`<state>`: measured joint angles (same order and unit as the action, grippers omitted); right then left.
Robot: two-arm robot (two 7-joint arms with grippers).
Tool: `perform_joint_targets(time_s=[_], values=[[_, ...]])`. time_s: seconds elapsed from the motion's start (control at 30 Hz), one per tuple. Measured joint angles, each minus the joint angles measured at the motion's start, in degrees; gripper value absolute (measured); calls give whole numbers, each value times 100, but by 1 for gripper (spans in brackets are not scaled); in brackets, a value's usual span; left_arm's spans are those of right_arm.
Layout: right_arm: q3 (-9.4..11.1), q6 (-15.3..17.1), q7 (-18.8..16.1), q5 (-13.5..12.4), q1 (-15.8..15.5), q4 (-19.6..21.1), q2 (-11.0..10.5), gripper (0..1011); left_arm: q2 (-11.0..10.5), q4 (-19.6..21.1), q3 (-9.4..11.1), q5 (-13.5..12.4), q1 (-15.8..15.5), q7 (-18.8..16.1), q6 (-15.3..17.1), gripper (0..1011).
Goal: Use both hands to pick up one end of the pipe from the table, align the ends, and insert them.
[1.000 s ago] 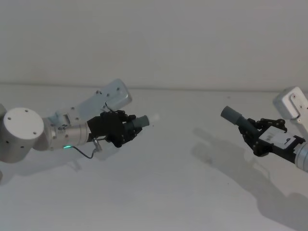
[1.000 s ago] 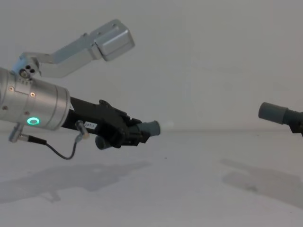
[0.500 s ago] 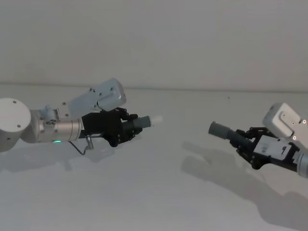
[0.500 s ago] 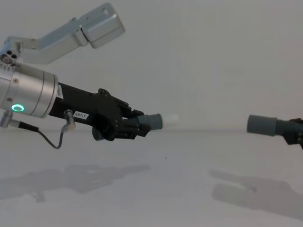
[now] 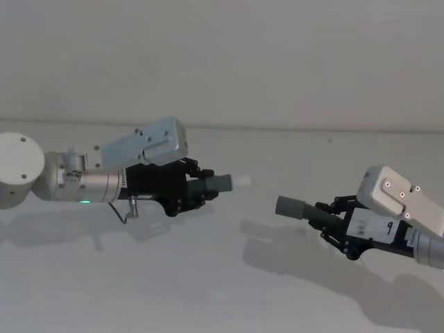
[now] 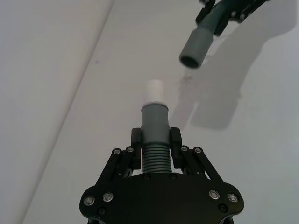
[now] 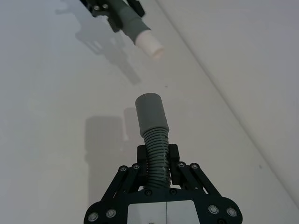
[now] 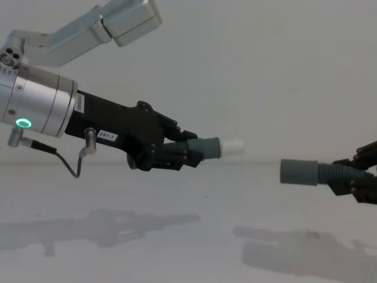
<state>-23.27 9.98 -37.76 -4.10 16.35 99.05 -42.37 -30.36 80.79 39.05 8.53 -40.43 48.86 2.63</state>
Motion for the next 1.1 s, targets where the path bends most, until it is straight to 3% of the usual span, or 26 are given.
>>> perform_joint_targets(time_s=[0.4, 1.1], values=[[-160, -32, -162, -52, 105, 76, -32, 268, -64, 88, 151, 21, -128, 236, -144, 347], [-341, -38, -210, -127, 297, 2, -9, 268, -129, 44, 277, 53, -232, 329, -223, 347]])
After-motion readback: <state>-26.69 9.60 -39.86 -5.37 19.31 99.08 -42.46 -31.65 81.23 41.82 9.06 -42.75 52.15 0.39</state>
